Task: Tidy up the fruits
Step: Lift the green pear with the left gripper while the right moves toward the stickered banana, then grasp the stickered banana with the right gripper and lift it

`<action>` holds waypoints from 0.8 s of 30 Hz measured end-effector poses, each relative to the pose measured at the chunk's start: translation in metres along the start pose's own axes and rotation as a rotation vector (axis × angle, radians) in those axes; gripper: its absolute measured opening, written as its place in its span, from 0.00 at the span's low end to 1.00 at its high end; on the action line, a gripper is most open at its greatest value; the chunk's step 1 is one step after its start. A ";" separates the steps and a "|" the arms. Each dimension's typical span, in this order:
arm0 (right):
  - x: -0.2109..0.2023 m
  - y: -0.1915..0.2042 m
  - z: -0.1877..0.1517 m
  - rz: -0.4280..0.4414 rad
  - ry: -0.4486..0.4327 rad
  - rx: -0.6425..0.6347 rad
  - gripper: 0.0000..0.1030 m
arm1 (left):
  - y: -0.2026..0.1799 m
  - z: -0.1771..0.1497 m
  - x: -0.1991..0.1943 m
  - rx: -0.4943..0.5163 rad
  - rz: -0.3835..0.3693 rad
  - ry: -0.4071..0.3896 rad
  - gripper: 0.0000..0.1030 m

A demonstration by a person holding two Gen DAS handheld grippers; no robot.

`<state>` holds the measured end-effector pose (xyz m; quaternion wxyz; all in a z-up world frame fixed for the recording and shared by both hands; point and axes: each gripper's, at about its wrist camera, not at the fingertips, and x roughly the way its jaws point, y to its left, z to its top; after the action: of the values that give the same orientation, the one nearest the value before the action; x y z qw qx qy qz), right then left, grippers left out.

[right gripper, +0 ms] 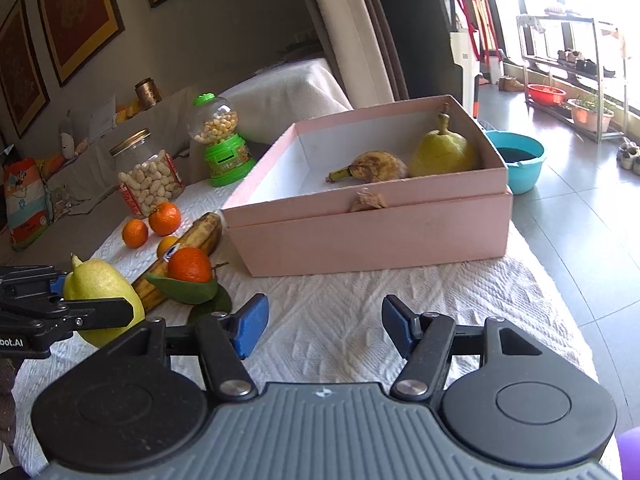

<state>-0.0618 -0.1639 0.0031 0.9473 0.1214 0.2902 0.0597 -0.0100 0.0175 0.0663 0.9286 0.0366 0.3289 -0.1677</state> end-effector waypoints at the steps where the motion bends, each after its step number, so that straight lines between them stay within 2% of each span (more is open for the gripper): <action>1: -0.001 0.010 0.006 0.029 0.001 -0.015 0.62 | 0.007 -0.001 -0.005 -0.014 0.021 0.000 0.62; 3: -0.001 0.032 0.018 0.084 -0.003 -0.044 0.62 | 0.025 -0.003 -0.012 -0.049 0.068 0.001 0.62; 6: 0.006 0.069 0.036 0.153 0.025 -0.099 0.62 | 0.047 -0.011 -0.017 -0.103 0.101 -0.003 0.62; 9: 0.026 0.103 0.050 0.164 0.100 -0.155 0.59 | 0.065 -0.016 -0.021 -0.141 0.105 -0.006 0.62; 12: 0.060 0.124 0.073 0.150 0.198 -0.133 0.58 | 0.077 -0.022 -0.021 -0.165 0.103 0.011 0.62; 14: 0.089 0.131 0.089 0.112 0.249 -0.120 0.56 | 0.081 -0.026 -0.019 -0.167 0.093 0.024 0.62; 17: 0.129 0.143 0.101 0.006 0.273 -0.179 0.49 | 0.083 -0.031 -0.015 -0.163 0.070 0.040 0.62; 20: 0.161 0.146 0.106 -0.058 0.304 -0.217 0.45 | 0.088 -0.038 -0.013 -0.183 0.041 0.039 0.62; 24: 0.185 0.140 0.107 -0.075 0.401 -0.175 0.44 | 0.102 -0.042 -0.018 -0.230 0.030 0.016 0.62</action>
<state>0.1453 -0.0161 0.0273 0.8793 0.0135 0.4707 0.0721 -0.0137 0.1260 0.0404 0.9265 -0.0640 0.3527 -0.1146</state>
